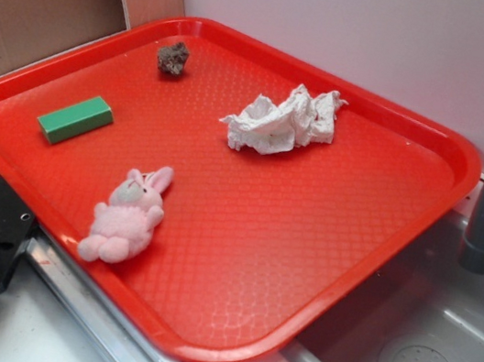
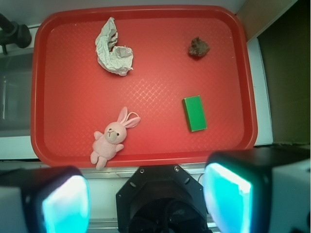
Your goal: Grab the rock.
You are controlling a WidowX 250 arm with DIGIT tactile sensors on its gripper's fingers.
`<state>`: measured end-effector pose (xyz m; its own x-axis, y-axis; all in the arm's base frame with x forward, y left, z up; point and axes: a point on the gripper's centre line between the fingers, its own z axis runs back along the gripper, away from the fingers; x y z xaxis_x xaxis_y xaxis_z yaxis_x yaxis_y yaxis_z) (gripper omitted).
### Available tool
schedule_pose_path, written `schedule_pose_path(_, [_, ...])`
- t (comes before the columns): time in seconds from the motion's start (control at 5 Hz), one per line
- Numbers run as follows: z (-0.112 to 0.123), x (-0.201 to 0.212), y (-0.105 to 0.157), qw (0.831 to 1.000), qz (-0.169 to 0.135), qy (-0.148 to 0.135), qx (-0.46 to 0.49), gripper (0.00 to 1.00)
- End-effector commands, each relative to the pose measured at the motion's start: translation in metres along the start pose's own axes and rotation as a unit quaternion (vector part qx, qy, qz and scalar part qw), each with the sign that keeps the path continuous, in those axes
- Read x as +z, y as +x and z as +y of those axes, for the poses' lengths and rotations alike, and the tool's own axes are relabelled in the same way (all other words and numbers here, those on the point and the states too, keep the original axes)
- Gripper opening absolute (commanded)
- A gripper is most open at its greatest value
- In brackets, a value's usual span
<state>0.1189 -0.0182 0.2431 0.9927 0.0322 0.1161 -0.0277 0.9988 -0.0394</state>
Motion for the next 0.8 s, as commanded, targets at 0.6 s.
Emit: schedule_pose_path(0.6, [0.009,-0.014,0.012,0.997,-0.005,0.004,0.078,1.0])
